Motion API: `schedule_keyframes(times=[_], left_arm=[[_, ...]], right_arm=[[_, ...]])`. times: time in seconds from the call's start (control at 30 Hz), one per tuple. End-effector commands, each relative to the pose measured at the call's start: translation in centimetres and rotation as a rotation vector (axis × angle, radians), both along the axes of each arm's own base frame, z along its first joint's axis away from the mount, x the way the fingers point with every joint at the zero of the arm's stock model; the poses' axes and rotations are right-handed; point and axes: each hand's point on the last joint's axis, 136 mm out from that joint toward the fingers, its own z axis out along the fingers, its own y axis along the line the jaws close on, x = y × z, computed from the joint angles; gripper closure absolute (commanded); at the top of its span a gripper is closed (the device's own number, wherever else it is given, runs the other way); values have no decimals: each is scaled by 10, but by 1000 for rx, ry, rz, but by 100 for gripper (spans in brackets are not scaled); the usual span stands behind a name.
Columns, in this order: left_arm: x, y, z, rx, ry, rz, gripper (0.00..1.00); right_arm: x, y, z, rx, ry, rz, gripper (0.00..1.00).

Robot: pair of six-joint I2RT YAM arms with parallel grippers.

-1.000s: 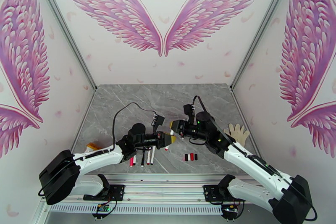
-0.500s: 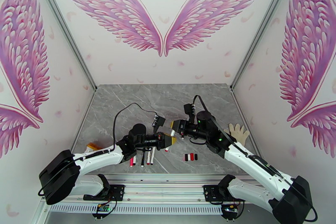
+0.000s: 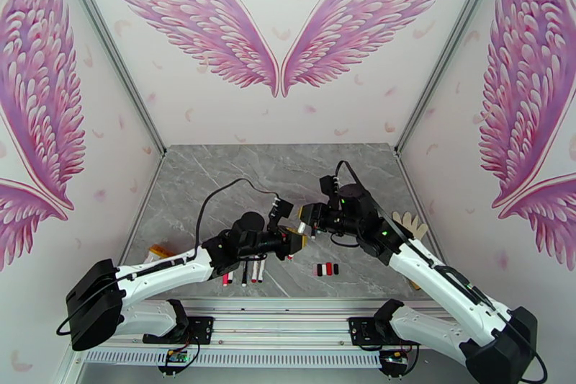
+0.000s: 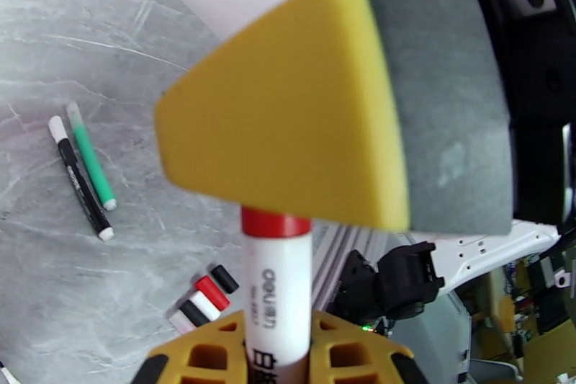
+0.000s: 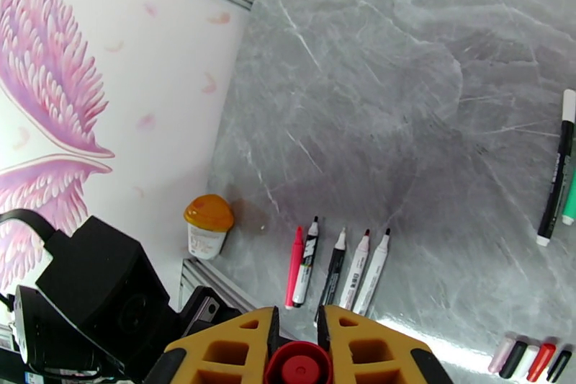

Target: Open the pen caps

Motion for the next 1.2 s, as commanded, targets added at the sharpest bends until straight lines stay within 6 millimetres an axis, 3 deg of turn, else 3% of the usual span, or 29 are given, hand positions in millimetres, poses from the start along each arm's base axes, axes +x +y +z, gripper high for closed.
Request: schedule_keyframes(times=[0.0, 0.17, 0.33, 0.5, 0.67, 0.77, 0.93, 1.17], left_arm=[[-17, 9, -41, 142, 49, -47, 96], [-37, -4, -18, -59, 136, -192, 97], [-46, -9, -1, -149, 148, -256, 97], [-52, -10, 5, -185, 160, -297, 97], [-42, -5, -9, -127, 152, -219, 96], [-27, 3, -16, -73, 123, -118, 94], [-6, 20, -25, 7, 84, 31, 95], [3, 28, -32, 30, 92, 106, 95]], right_arm=[[29, -29, 27, -38, -95, -143, 94], [32, -23, 48, 61, -181, -61, 95], [36, -24, 65, 141, -243, -25, 95], [40, -27, 73, 180, -282, -8, 96], [45, -38, 66, 118, -256, -51, 96], [43, -50, 47, 4, -201, -84, 95], [25, -72, -5, -228, -40, -75, 94], [-20, -112, -106, -461, 248, -114, 93]])
